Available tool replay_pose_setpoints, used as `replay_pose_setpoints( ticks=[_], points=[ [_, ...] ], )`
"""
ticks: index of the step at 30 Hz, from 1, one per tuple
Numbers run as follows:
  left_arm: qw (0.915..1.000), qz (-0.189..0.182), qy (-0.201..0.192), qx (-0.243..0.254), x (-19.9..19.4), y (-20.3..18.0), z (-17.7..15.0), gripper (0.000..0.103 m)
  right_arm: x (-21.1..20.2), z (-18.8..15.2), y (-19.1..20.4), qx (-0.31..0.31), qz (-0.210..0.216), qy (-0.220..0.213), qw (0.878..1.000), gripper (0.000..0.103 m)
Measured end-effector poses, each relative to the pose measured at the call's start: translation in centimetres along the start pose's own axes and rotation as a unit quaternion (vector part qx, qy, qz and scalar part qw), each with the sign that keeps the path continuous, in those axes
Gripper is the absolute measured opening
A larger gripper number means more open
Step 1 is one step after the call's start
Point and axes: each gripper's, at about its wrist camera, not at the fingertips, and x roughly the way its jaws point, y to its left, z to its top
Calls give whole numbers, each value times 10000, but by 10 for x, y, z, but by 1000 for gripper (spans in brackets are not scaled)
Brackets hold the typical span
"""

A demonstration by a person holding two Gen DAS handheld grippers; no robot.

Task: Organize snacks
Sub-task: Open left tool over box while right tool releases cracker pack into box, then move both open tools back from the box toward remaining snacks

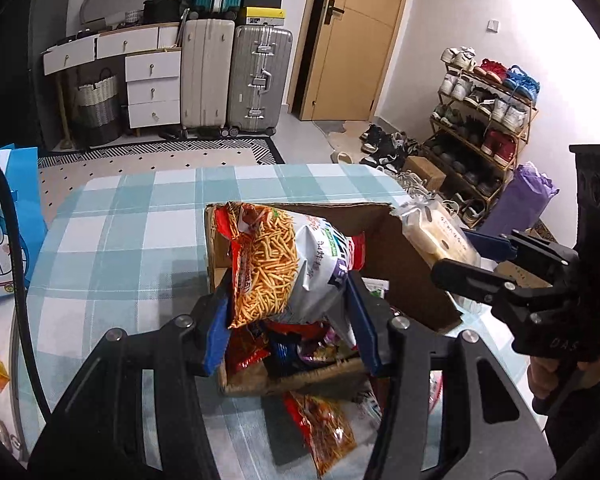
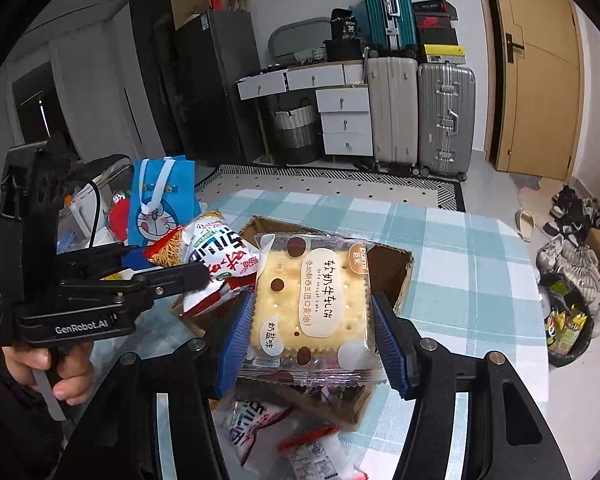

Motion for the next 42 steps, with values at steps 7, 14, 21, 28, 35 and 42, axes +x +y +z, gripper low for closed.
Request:
replay_pose_setpoints(
  ticks=[7, 14, 21, 28, 35, 42],
  points=[
    [9999, 64, 62, -75, 38, 6, 2, 49, 23, 0, -10, 142, 63, -21, 9999, 59],
    [9999, 21, 101, -116, 65, 12, -3, 50, 46, -5, -15, 177, 46, 33, 9998, 59],
    [9997, 140, 101, -170, 80, 15, -4, 50, 54, -7, -16, 231, -44, 28, 9997, 59],
    [9996, 184, 171, -112, 70, 12, -8, 71, 40, -8, -17, 264, -77, -183, 9995, 63],
    [9990, 330, 123, -270, 38, 15, -26, 102, 11, -23, -22, 210, -162, -143, 9995, 94],
    [9989, 380, 45, -274, 4, 10, -54, 102, -12, -59, -22, 313, -248, 4, 9992, 103]
  ],
)
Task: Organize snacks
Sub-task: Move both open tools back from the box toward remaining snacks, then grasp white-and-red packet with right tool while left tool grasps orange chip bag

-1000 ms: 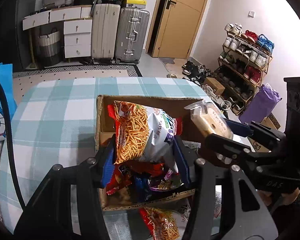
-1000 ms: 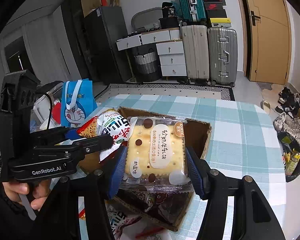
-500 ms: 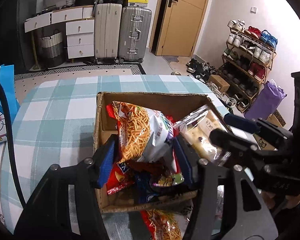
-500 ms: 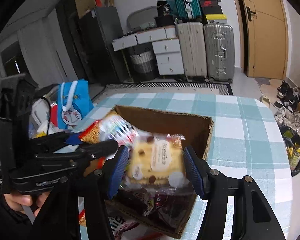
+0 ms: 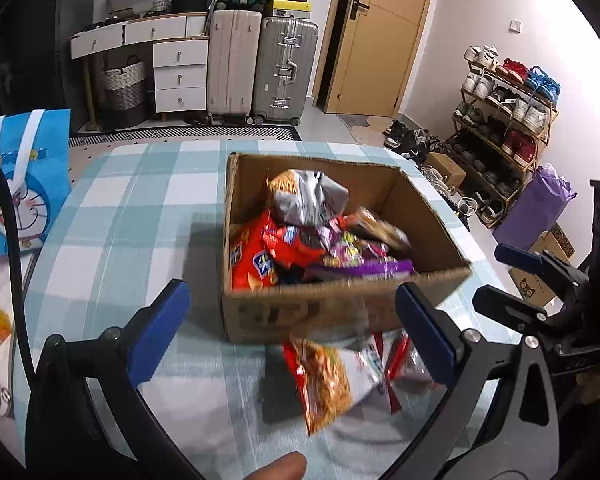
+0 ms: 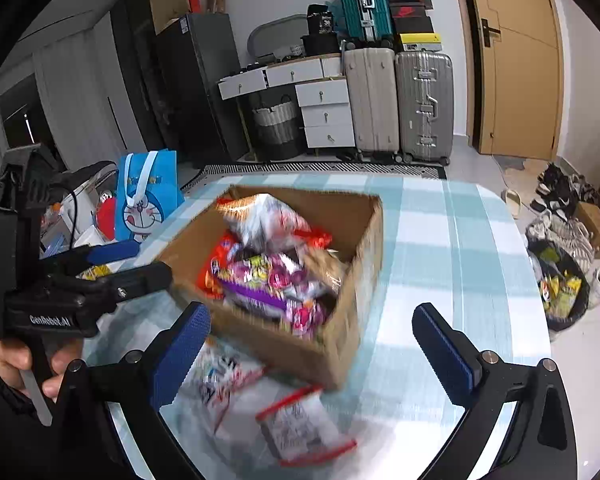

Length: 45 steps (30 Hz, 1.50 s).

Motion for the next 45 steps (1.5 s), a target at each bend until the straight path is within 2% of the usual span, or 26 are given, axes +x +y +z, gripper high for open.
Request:
replay_pose_setpoints(
  ticks=[10, 16, 24, 30, 39, 43, 44, 45],
  points=[
    [9996, -15, 87, -251, -30, 5, -45, 102, -20, -37, 6, 119, -37, 108, 9999, 103],
    [9997, 35, 176, -147, -36, 1, -65, 102, -22, -50, 6, 204, -97, 275, 9994, 103],
    [9990, 33, 437, -97, -19, -7, -78, 102, -10, -71, -6, 434, -236, 608, 9969, 103],
    [9988, -228, 433, -1, -4, -13, -81, 102, 13, -79, -7, 385, -335, 973, 9939, 103],
    [9985, -210, 385, 334, 16, -28, -89, 102, 35, -92, -3, 178, -488, 1256, 9907, 103],
    [9970, -310, 665, 260, 29, -28, -88, 102, 38, -93, -1, 75, -432, 1257, 9911, 102],
    [9952, -388, 891, 120, 36, -25, -86, 102, 38, -92, -1, 47, -422, 1245, 9913, 102],
    [9943, -474, 959, 27, 39, -23, -86, 102, 39, -92, 0, 20, -432, 1239, 9913, 102]
  ],
)
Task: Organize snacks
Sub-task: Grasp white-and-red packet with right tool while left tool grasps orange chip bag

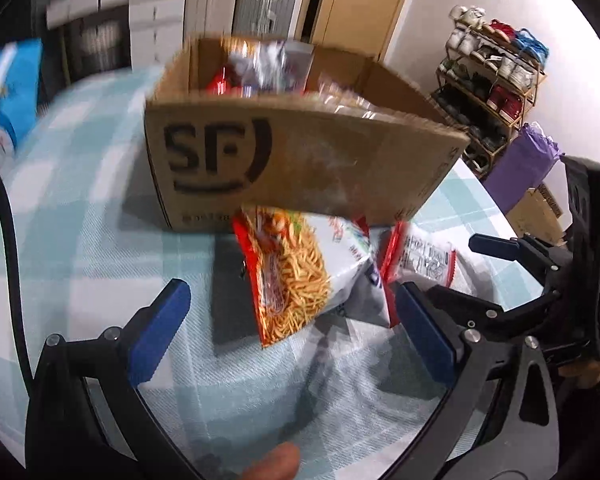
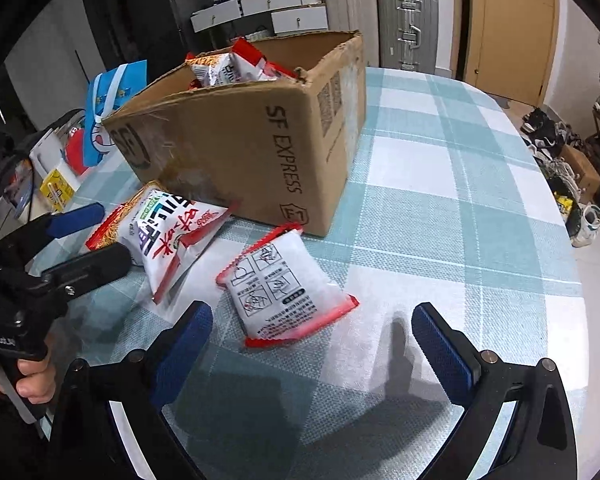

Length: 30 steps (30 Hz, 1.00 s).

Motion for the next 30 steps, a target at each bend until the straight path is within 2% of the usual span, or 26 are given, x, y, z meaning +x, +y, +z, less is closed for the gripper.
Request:
replay_pose_setpoints(
  ticks=[3, 6, 10, 18, 23, 27, 30],
  points=[
    [9998, -130, -8, -175, 5, 5, 0, 102, 2, 1, 0, -34, 8, 59, 10000, 97],
    [9998, -153, 53, -137, 10, 3, 2, 101, 6, 0, 1, -116, 14, 140, 9998, 88],
    [9998, -189, 72, -65, 16, -3, 5, 98, 10, 0, 1, -126, 25, 168, 9998, 83],
    [9993, -287, 139, -192, 32, -9, 14, 98, 11, 6, 7, -351, -28, 106, 9993, 81],
    [9998, -103, 41, -155, 40, -12, 21, 98, 11, 7, 12, -491, -80, 72, 9987, 77],
    [10000, -51, 18, -76, 43, -13, 25, 91, 12, 4, 13, -506, -40, 85, 9987, 69],
    [9997, -216, 24, -141, 46, -16, 27, 83, 10, 1, 14, -512, -53, 45, 9987, 65]
  ],
)
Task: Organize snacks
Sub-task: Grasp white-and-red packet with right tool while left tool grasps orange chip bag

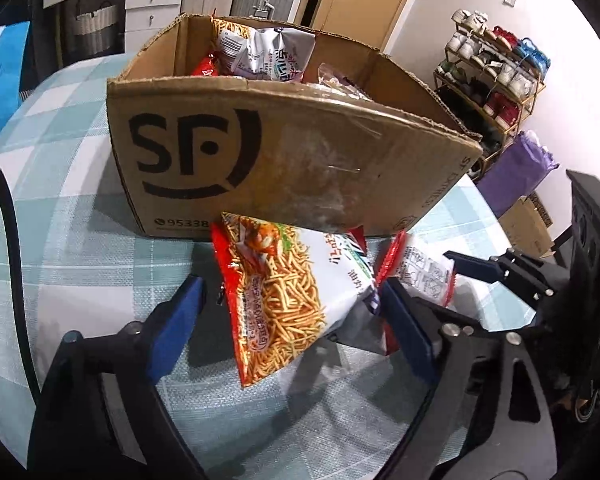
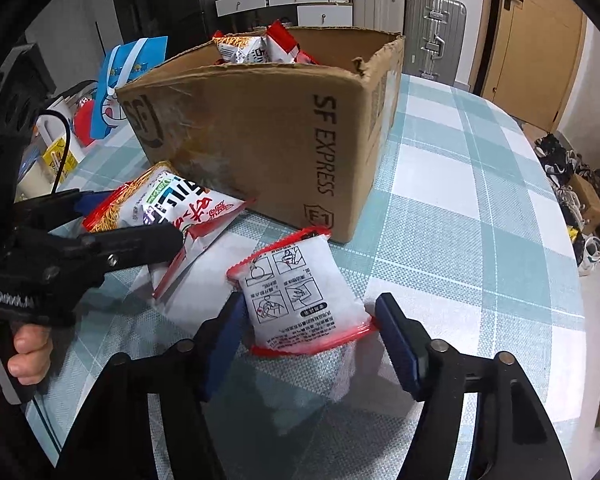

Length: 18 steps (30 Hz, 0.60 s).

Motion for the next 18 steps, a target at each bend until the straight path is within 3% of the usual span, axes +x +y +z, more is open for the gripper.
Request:
replay_pose_setpoints(
  ticks=[6, 10, 18],
  points=[
    [9998, -186, 95, -21, 9, 0, -2, 76, -2, -4, -1, 61, 58, 2, 10000, 62],
    [9994, -325, 144, 6, 10, 3, -7, 62, -2, -5, -1, 19, 96, 41, 9999, 62],
    [9989, -454, 75, -32, 12, -1, -11, 52, 0, -2, -1, 79, 100, 70, 9999, 64]
  ],
)
